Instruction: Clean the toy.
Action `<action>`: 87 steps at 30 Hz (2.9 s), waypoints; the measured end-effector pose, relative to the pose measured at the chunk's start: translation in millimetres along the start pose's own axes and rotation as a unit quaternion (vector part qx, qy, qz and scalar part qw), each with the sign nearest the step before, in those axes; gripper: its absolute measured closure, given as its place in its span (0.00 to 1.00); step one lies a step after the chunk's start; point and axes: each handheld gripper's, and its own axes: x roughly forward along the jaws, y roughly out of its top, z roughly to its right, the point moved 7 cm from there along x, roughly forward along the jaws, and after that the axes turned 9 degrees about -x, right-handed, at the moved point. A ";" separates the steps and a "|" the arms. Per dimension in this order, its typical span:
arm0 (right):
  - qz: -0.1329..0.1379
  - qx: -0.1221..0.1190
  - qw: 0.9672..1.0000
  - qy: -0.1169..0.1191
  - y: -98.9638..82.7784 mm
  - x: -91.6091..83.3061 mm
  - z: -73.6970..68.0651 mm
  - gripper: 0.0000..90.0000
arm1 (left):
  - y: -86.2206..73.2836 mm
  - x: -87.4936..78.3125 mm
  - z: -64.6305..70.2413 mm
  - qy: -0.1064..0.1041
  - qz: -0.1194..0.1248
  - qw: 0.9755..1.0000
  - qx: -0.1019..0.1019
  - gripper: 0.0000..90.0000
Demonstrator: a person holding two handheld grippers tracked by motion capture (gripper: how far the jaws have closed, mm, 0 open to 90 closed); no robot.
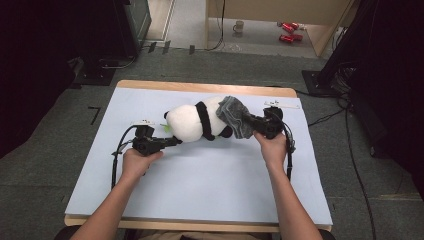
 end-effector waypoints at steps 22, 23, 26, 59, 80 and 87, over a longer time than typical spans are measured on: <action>-0.033 -0.084 0.984 0.154 -3.5 36.0 -137.7 0.90 | -0.2 0.4 7.2 -0.004 0.007 1.000 0.003 0.96; -0.038 -0.086 0.983 0.157 -6.0 38.7 -141.5 0.90 | -0.2 0.4 7.8 -0.005 0.009 1.000 0.004 0.96; -0.050 -0.087 0.982 0.158 -13.5 47.0 -146.1 0.90 | -0.8 -0.1 9.1 -0.006 0.008 1.000 -0.002 0.96; -0.068 -0.071 0.994 0.037 -15.9 42.4 -62.7 0.89 | 0.3 -7.1 0.1 0.016 0.006 1.000 0.006 0.96; 0.011 -0.007 1.000 0.003 -0.1 10.3 -11.4 0.89 | -1.8 -10.5 -8.2 0.045 0.006 0.997 0.062 0.86; -0.028 -0.010 0.999 0.013 -13.3 28.0 -16.4 0.89 | 1.5 -23.5 1.0 0.031 0.038 0.992 0.116 0.56</action>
